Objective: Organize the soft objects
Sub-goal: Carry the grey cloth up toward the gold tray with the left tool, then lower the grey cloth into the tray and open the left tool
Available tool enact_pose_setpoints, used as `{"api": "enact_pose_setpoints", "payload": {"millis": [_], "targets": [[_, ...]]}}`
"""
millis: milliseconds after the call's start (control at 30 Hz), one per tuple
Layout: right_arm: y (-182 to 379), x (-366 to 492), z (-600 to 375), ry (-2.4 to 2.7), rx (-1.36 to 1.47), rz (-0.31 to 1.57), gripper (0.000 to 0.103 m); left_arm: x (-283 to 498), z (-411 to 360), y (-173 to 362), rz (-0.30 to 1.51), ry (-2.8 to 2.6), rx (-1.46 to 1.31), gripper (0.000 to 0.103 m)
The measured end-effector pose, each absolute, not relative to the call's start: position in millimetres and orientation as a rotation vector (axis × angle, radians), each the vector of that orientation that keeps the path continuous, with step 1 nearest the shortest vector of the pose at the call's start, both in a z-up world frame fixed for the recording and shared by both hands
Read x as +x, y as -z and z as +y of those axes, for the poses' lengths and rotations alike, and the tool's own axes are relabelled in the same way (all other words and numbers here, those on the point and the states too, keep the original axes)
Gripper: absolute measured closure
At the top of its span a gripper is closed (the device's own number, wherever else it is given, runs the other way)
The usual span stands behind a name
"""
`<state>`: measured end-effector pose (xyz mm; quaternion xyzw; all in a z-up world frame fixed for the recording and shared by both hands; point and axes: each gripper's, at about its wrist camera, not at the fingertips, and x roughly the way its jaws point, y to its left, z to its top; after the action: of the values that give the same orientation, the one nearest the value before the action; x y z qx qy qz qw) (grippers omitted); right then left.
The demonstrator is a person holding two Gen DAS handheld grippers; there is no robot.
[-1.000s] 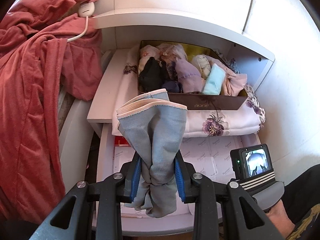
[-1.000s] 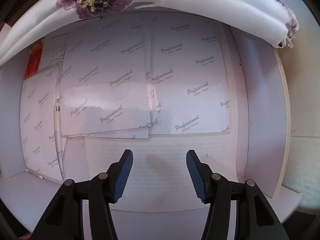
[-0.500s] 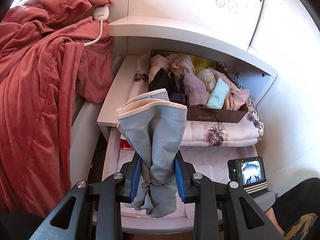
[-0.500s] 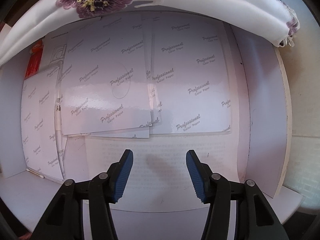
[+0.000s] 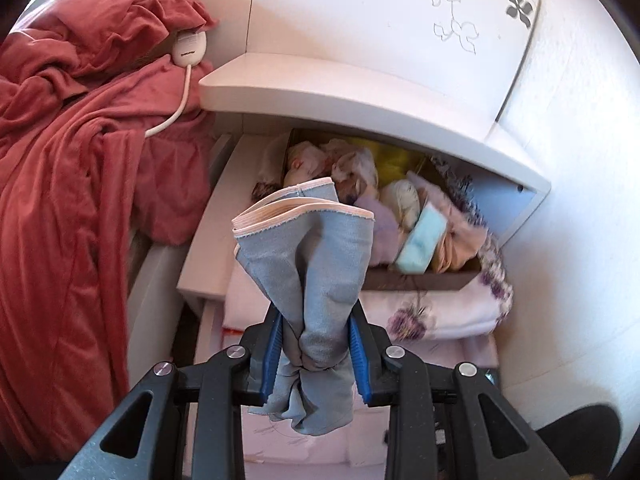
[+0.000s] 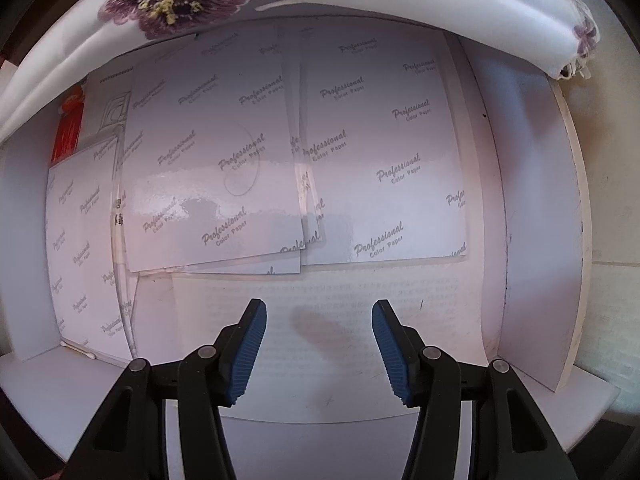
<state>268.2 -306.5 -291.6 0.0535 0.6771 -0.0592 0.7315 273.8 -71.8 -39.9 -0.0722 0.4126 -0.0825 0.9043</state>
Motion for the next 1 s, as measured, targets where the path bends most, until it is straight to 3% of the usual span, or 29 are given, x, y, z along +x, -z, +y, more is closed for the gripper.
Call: {"api": "enact_pose_setpoints", "payload": {"millis": [533, 1000], "targets": [[296.2, 269.2, -311.5, 0.123, 0.150, 1.502, 0.047, 356.5, -97.3, 24.5, 0.843, 0.277, -0.420, 0.073], [298.5, 272.6, -304.0, 0.106, 0.204, 1.521, 0.047, 411.3, -129.9, 69.9, 0.873, 0.347, -0.694, 0.073]]}}
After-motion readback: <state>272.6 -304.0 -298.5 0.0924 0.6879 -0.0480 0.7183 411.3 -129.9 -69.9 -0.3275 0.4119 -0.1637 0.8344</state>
